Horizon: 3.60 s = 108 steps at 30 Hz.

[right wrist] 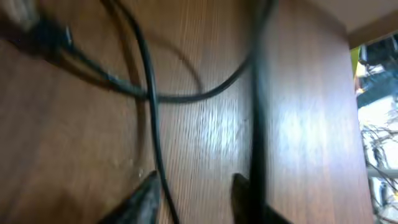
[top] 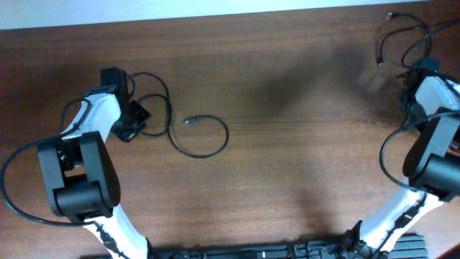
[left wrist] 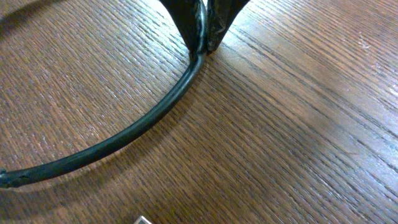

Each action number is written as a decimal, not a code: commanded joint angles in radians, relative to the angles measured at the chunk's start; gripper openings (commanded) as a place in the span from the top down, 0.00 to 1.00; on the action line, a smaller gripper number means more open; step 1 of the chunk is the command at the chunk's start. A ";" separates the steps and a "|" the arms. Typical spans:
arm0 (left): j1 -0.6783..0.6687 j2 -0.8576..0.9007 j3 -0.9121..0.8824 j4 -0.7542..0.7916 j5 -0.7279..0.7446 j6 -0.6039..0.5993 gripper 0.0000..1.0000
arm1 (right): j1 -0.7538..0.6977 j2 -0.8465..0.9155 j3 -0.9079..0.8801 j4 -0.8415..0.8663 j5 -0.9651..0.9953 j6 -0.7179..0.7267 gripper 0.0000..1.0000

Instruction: Untangle cables

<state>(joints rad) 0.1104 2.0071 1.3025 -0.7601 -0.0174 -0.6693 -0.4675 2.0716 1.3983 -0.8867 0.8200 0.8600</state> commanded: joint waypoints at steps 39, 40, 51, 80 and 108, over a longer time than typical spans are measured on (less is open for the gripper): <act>-0.386 -0.339 0.013 -0.027 -0.167 0.069 0.02 | 0.975 0.029 0.064 0.190 -1.114 -0.451 0.06; -0.375 -0.378 0.013 -0.056 -0.190 0.069 0.01 | 1.018 0.030 0.064 0.193 -0.985 -0.371 0.23; -0.193 -0.500 0.012 -0.230 -0.208 0.069 0.01 | 0.838 -0.105 0.494 0.056 -0.868 -0.683 0.96; -0.193 -0.500 0.012 -0.230 -0.208 0.069 0.01 | 0.318 0.362 0.688 0.014 -0.677 -1.453 0.07; -0.193 -0.500 0.012 -0.230 -0.208 0.069 0.01 | 0.349 0.297 1.184 -0.086 -1.819 -1.284 0.96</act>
<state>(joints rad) -0.0856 1.5238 1.3182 -0.9874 -0.2146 -0.6086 -0.1089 2.3596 2.6984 -0.9791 -0.8810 -0.2668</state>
